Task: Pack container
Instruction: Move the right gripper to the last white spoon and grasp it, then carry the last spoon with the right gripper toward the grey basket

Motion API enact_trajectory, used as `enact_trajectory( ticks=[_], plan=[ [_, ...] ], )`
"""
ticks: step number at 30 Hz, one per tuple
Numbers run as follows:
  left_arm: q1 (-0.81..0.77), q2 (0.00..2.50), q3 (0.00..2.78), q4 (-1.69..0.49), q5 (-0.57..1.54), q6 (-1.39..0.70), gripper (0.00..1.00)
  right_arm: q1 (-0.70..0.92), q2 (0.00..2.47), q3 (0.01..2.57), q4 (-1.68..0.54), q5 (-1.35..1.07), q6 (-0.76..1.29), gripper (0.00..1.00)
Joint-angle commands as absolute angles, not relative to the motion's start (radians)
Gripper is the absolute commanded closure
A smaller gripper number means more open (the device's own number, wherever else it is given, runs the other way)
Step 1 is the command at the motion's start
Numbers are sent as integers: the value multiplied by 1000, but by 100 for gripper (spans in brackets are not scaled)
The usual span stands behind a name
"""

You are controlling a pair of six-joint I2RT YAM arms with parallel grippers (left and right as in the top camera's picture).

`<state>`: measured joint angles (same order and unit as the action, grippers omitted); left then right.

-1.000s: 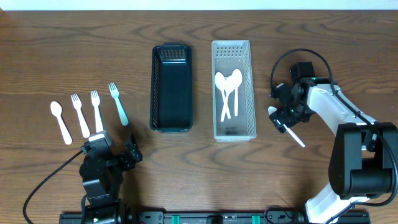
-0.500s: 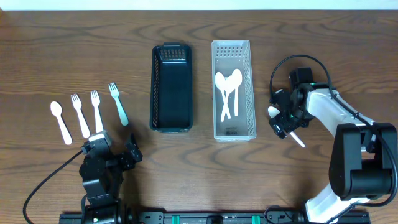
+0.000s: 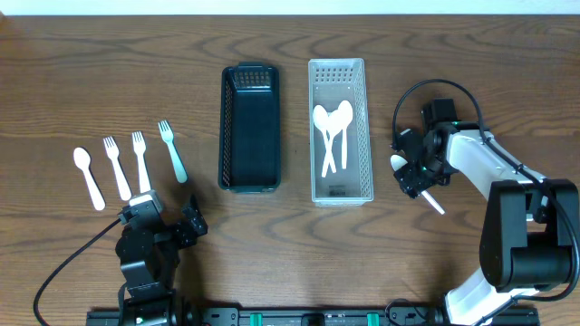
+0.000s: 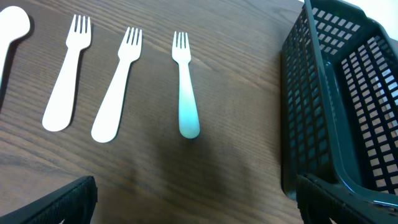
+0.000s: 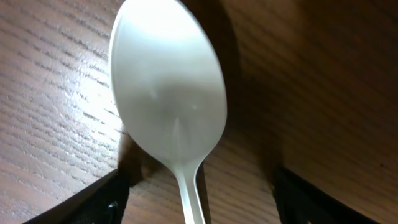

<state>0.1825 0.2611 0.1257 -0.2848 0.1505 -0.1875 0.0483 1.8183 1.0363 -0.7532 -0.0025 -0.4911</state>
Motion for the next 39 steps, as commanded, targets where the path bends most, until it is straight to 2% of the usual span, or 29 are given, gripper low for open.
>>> enact_trajectory(
  ticks=[1, 10, 14, 19, 21, 24, 28, 35, 39],
  plan=[
    [188, 264, 128, -283, 149, -197, 2, 54, 1835, 1007, -751, -54, -475, 27],
    [188, 264, 128, -283, 149, -197, 2, 54, 1835, 1007, -747, -61, -464, 46],
    [188, 264, 128, -282, 149, -196, 2, 54, 1835, 1007, -746, -61, -464, 60],
    [188, 264, 128, -283, 148, -196, 2, 54, 1835, 1007, -743, -61, -464, 64],
    [188, 264, 128, -283, 149, -196, 2, 54, 1835, 1007, -743, -61, -464, 71],
    [188, 264, 128, -283, 149, -196, 2, 54, 1835, 1007, -743, -61, -464, 75],
    [188, 264, 128, -282, 148, -196, 2, 54, 1835, 1007, -743, -61, -464, 86],
    [188, 264, 128, -282, 149, -196, 2, 54, 1835, 1007, -740, -61, -440, 88],
    [188, 264, 128, -282, 149, -196, 2, 54, 1835, 1015, -737, -73, -391, 98]
  ],
)
